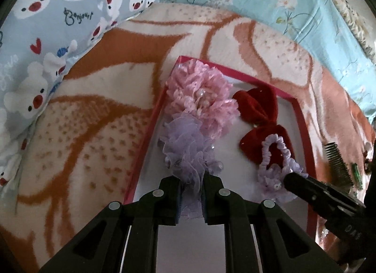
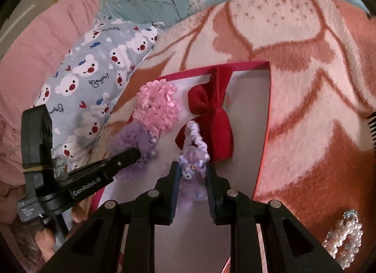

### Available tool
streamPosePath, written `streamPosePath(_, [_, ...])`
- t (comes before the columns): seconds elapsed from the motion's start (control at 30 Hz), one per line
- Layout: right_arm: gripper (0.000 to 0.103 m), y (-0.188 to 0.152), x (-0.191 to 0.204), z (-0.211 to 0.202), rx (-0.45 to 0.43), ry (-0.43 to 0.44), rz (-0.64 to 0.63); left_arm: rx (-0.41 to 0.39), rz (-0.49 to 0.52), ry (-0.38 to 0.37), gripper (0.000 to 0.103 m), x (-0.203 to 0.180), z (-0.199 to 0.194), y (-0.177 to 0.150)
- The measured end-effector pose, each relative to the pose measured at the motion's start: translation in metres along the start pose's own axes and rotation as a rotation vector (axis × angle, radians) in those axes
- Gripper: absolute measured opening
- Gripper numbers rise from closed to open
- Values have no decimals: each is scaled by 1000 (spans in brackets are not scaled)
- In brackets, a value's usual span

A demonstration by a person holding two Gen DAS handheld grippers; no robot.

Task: Organize jewelry
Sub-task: 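Place the lilac scrunchie in the tray with the left tool while the right tool places the bunny clip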

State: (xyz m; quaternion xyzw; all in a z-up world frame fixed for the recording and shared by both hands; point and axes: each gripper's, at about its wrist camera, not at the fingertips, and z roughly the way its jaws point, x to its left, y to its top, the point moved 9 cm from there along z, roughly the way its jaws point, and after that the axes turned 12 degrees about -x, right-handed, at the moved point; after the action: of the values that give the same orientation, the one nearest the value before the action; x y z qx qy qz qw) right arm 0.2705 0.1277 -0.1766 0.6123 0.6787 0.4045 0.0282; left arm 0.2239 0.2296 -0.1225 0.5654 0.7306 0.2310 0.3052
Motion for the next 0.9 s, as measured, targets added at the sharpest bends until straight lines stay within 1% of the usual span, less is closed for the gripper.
streamPosePath(0.07, [22, 0, 1, 0, -1, -3, -9, 0, 3, 2, 14, 0, 3, 0])
streamPosePath(0.17, [26, 1, 1, 1, 6, -5, -16, -2, 13, 16, 22, -1, 3, 0])
streamPosePath(0.27, [29, 1, 2, 1, 15, -6, -14, -5, 28, 25, 26, -2, 2, -1])
streamPosePath(0.33, [35, 1, 2, 0, 17, -3, -15, -7, 43, 39, 35, -3, 1, -1])
streamPosePath(0.37, [36, 2, 3, -1, 15, 1, -12, -10, 48, 43, 42, -3, -2, -2])
streamPosePath(0.4, [40, 3, 4, -3, 12, 5, -10, -15, 56, 47, 49, -3, -5, -2])
streamPosePath(0.43, [44, 4, 4, -7, 5, 10, -8, -20, 63, 56, 51, -3, -8, -2])
streamPosePath(0.53, [47, 10, 4, -20, -22, 16, 8, -32, 73, 71, 58, -4, -19, -3])
streamPosePath(0.57, [47, 11, 4, -24, -28, 18, 16, -35, 73, 77, 63, -4, -23, -3])
streamPosePath(0.67, [47, 15, 1, -40, -50, 23, 30, -48, 56, 75, 64, -4, -38, -4])
streamPosePath(0.73, [49, 17, -2, -52, -66, 20, 35, -53, 43, 67, 64, -5, -46, -5])
streamPosePath(0.9, [50, 16, -24, -82, -94, -6, 72, -60, 20, 27, 65, -13, -66, -6])
